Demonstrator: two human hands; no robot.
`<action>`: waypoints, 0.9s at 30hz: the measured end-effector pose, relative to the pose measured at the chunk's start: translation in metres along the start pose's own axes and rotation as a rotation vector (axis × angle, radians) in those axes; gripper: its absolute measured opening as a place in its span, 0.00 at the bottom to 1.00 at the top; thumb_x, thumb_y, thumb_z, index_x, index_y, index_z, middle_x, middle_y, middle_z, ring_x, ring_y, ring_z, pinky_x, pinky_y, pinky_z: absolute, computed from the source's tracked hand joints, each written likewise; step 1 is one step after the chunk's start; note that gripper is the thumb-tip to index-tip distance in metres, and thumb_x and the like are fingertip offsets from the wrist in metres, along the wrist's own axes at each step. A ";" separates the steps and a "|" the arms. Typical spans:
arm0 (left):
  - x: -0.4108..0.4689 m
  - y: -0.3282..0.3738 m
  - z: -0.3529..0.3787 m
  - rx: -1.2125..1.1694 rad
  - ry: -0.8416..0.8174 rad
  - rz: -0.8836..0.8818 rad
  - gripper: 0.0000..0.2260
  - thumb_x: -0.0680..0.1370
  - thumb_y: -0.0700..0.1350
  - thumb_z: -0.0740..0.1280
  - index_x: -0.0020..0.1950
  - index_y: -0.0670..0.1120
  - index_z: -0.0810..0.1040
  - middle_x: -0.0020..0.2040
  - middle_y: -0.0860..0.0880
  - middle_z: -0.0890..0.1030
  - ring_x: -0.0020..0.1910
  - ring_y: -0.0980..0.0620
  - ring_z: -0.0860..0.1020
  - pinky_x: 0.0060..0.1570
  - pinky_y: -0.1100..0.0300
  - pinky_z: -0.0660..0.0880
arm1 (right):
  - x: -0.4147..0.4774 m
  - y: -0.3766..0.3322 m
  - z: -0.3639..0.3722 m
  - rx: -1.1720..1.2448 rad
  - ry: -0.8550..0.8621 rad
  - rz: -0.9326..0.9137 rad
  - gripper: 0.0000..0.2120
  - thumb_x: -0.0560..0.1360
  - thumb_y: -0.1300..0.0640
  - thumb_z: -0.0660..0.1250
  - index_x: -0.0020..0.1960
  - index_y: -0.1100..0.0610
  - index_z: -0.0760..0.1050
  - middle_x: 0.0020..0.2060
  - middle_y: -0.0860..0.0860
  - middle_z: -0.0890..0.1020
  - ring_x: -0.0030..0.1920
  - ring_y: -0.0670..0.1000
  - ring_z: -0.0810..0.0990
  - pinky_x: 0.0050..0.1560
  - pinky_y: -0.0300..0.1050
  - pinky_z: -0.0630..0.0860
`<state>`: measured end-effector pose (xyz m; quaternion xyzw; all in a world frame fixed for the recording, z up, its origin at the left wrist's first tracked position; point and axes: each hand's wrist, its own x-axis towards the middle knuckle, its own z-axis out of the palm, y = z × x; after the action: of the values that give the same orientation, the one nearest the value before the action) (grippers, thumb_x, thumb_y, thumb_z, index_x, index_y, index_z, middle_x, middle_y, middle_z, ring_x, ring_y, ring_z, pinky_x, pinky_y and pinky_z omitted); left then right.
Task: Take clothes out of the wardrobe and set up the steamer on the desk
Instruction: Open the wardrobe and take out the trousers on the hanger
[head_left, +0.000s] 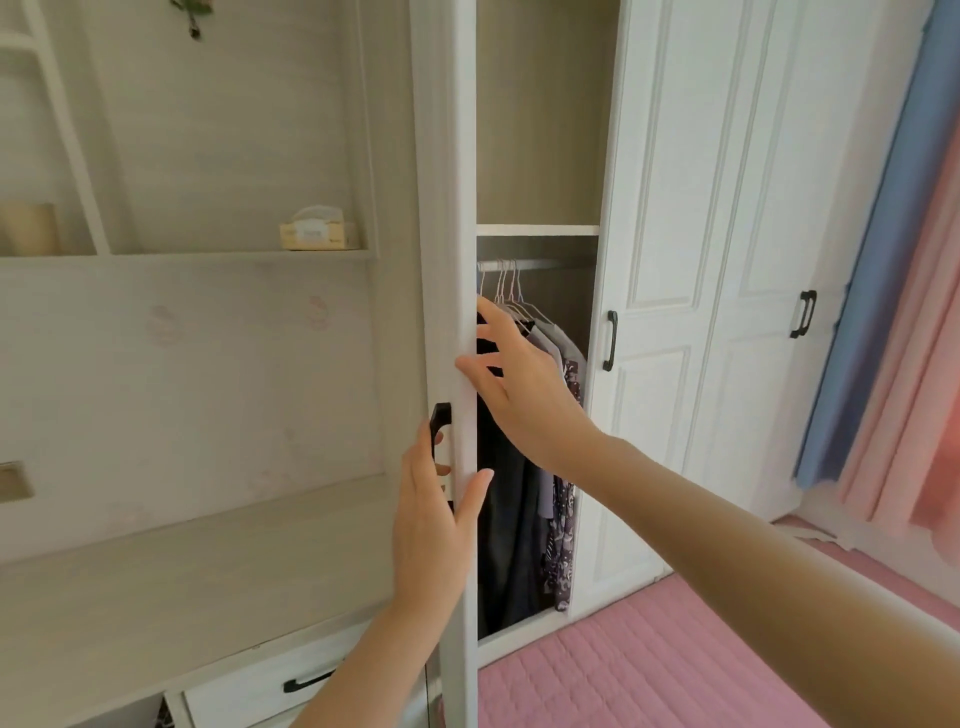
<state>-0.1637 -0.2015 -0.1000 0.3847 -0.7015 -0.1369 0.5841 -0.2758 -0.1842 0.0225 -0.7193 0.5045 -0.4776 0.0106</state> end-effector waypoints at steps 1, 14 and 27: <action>0.000 0.000 -0.002 -0.006 -0.010 0.001 0.31 0.76 0.57 0.65 0.76 0.55 0.57 0.64 0.60 0.69 0.51 0.58 0.75 0.44 0.60 0.79 | 0.000 0.000 0.002 0.018 -0.006 0.002 0.26 0.80 0.48 0.58 0.74 0.43 0.52 0.66 0.47 0.72 0.58 0.46 0.78 0.61 0.53 0.75; -0.008 0.017 0.005 0.105 0.073 -0.044 0.30 0.77 0.55 0.64 0.76 0.53 0.57 0.72 0.54 0.67 0.65 0.55 0.72 0.61 0.58 0.74 | -0.001 0.023 -0.017 -0.028 -0.102 -0.047 0.27 0.79 0.43 0.58 0.74 0.51 0.58 0.68 0.46 0.72 0.66 0.46 0.72 0.66 0.46 0.70; -0.019 0.055 0.044 0.322 0.410 0.243 0.19 0.73 0.31 0.66 0.64 0.39 0.75 0.61 0.44 0.76 0.62 0.47 0.71 0.64 0.52 0.70 | -0.029 0.125 -0.076 -0.195 -0.246 0.063 0.23 0.81 0.46 0.55 0.73 0.53 0.61 0.67 0.49 0.73 0.65 0.51 0.74 0.65 0.46 0.68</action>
<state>-0.2250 -0.1627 -0.0911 0.4051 -0.6225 0.1278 0.6573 -0.4194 -0.1885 -0.0176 -0.7538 0.5655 -0.3342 0.0175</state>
